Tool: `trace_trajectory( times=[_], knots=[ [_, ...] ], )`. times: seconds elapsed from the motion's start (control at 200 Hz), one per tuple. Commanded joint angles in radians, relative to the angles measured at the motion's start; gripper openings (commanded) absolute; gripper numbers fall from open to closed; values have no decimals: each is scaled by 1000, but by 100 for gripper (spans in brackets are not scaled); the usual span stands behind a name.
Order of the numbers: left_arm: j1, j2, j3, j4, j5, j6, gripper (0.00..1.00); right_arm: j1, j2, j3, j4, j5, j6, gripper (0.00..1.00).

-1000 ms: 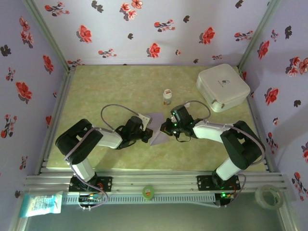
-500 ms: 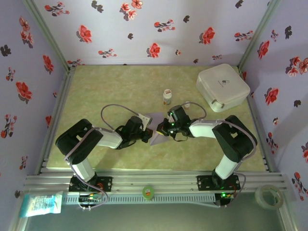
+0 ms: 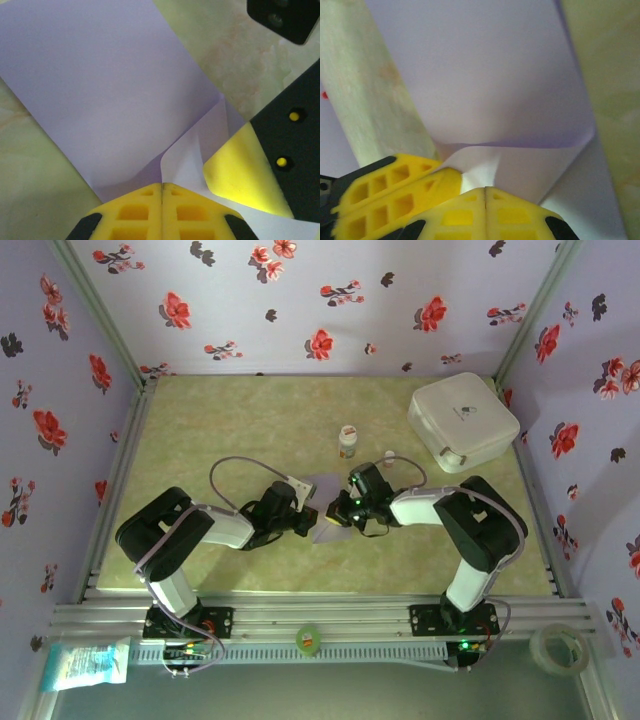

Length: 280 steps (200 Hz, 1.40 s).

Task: Fold a paper plane with a square sheet of paper (pick it up from the middle)
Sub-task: Fold the triangle a second time at the center of the table.

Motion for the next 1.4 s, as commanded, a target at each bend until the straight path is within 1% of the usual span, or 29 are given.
trace_trajectory(
  times=[0.0,0.105,0.335,0.5,0.68,0.82,0.94,1.02,1.085,1.135,1.345,1.395],
  knots=[
    [9,34,2,-48,6,8,0,1,19,-25,-22,29,7,0],
    [9,33,3,-51,7,8,0,-1,-12,-18,-53,48,6,0],
    [10,31,5,-56,8,13,0,-23,-88,42,-90,28,-15,0],
    [9,31,5,-57,9,12,0,-61,-51,36,-43,-3,-4,0],
    [10,29,4,-61,10,19,0,-76,10,0,-13,37,39,0],
    [10,26,2,-68,10,20,0,-76,14,-34,-57,97,62,0],
    [10,26,1,-71,10,22,0,-79,-40,-19,-125,135,38,0],
    [10,26,2,-71,10,22,0,-83,-77,12,-147,122,12,0],
    [10,28,5,-71,10,21,0,-91,-85,41,-141,77,-1,0],
    [10,29,5,-71,12,21,0,-94,-87,58,-140,65,-4,0],
    [10,29,7,-74,14,21,0,-111,-21,57,-99,67,17,0],
    [10,28,7,-77,14,21,0,-114,-7,49,-118,82,23,0]
  ],
)
